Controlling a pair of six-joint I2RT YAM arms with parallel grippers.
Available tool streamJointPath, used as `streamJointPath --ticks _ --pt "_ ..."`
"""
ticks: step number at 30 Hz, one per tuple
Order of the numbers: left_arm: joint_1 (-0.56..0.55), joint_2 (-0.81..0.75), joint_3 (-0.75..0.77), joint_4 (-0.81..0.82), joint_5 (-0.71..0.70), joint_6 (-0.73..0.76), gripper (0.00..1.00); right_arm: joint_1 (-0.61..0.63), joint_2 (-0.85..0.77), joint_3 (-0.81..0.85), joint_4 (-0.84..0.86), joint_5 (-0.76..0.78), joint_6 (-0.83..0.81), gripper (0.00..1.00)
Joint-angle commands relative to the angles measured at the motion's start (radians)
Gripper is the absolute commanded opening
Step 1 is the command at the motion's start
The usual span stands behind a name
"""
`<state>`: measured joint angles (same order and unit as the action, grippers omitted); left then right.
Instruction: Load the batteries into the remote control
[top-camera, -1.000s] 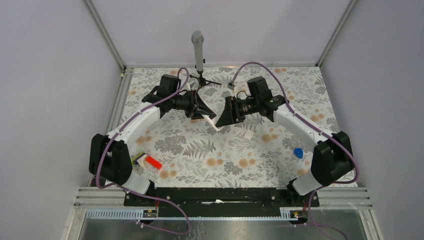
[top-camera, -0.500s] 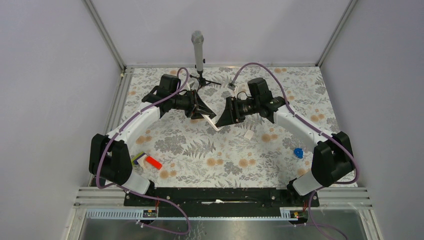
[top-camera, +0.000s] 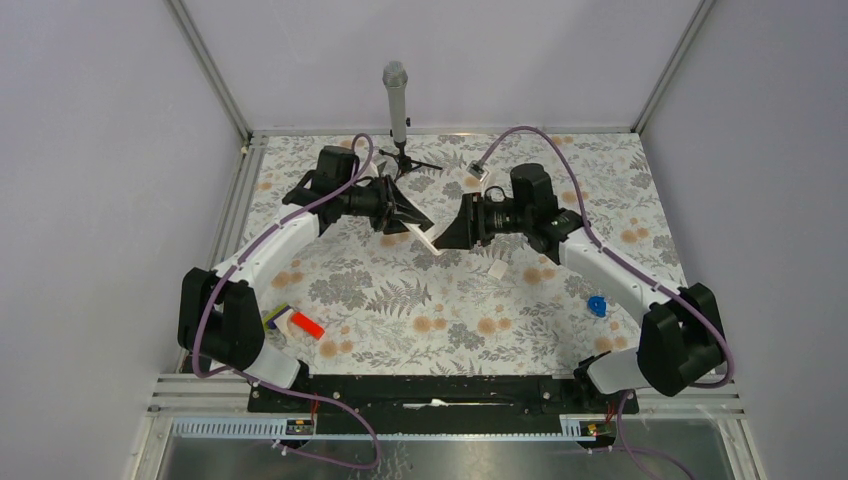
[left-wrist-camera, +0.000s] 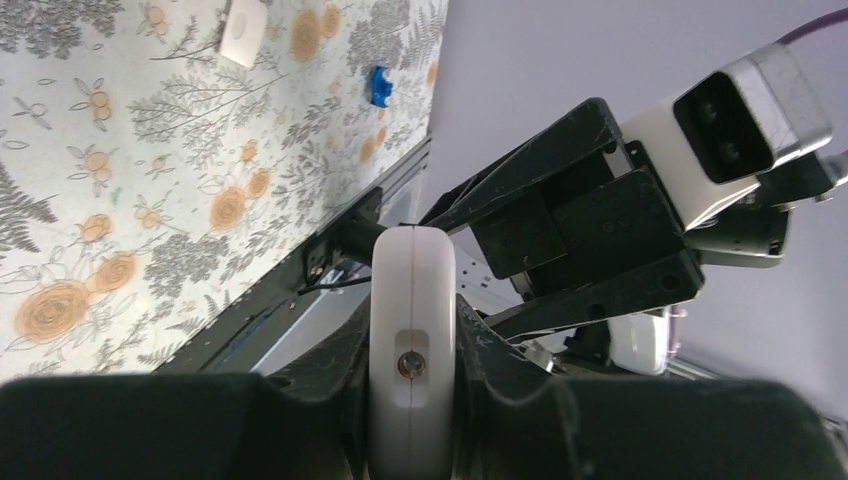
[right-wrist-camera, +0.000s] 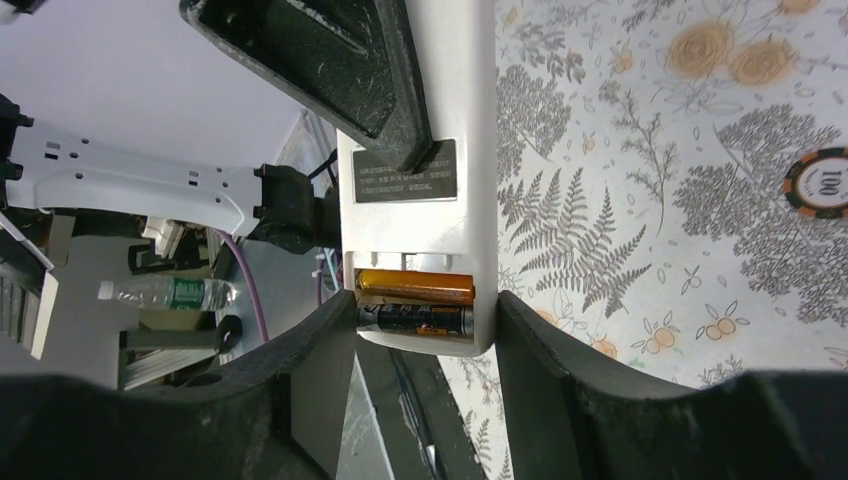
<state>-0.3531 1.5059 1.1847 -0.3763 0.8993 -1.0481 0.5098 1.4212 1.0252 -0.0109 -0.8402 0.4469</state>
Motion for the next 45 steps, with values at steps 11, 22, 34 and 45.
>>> streamJointPath --ticks 11,22,34,45 --pt "-0.01 -0.069 -0.04 0.454 0.16 -0.403 0.0 0.022 -0.069 -0.067 0.206 0.027 -0.008 0.47" --pt "-0.01 -0.096 -0.068 0.638 0.182 -0.573 0.0 0.021 -0.1 -0.09 0.223 0.135 -0.042 0.51" --pt "0.005 -0.093 0.011 0.267 0.125 -0.166 0.0 -0.03 -0.16 0.063 0.115 0.132 0.09 0.9" --pt "0.02 -0.137 0.013 0.334 0.051 -0.068 0.0 -0.045 -0.156 0.026 0.165 0.08 0.213 0.99"
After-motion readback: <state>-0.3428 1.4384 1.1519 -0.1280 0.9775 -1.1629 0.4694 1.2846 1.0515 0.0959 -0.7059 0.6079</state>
